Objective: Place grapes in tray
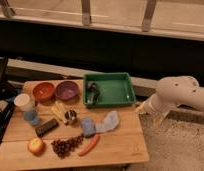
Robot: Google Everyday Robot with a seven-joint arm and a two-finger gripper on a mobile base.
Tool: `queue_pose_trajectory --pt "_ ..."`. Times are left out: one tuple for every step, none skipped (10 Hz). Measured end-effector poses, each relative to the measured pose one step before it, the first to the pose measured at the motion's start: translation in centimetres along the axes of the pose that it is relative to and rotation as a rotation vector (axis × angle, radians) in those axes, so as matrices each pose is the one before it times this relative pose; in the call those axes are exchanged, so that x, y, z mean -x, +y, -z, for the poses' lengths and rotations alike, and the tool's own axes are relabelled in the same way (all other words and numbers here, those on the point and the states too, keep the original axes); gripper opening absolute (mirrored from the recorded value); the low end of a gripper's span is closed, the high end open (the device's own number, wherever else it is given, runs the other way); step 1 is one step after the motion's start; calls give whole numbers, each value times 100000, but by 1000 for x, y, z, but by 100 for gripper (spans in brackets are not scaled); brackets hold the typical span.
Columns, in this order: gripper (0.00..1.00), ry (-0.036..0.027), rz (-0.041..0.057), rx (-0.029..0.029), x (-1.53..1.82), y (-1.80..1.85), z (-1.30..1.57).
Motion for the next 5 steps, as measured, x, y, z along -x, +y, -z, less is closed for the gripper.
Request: queue_pose_trajectory --pt "66 186 2628 1157 -457 1461 294" --pt "66 67 4134 1301 -708 2344 359" --pt "66 69 3883 1233 -765 2495 270" --pt "66 114 3005 618 -616 1680 53" --pt "66 177 2978 548 -664 1596 -3"
